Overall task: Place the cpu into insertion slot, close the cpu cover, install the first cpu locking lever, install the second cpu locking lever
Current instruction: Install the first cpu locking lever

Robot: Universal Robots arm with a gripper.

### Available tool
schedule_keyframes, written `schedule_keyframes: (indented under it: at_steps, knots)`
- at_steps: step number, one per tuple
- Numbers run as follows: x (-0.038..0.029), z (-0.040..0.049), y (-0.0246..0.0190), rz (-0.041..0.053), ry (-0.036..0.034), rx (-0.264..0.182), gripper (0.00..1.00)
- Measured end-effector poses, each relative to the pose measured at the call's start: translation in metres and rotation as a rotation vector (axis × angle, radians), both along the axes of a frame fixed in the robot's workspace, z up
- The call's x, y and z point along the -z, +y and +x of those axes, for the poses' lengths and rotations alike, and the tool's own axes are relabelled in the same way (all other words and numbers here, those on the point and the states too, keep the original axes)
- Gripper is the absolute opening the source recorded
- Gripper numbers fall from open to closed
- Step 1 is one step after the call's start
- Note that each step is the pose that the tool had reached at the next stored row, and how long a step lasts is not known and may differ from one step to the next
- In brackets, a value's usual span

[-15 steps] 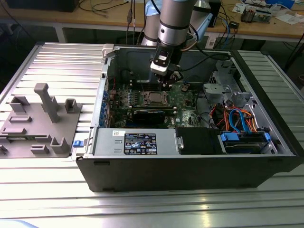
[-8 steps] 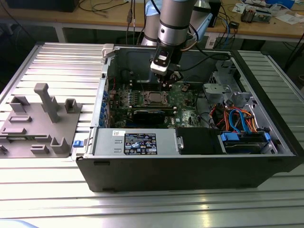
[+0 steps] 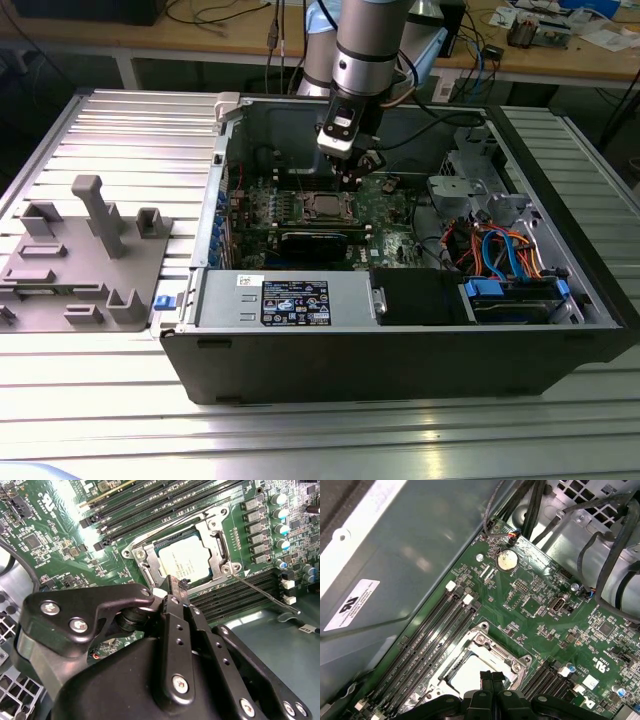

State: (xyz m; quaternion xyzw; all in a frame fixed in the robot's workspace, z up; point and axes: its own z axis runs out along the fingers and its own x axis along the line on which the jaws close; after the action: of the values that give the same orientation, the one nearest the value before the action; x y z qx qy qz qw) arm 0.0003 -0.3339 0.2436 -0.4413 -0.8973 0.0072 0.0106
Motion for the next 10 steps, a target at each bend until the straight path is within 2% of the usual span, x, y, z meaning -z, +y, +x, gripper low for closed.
schedule_keyframes:
  at_steps: [10]
  knots:
    - [0.0000,0.0000,0.0000,-0.0001,0.0000,-0.019,0.11]
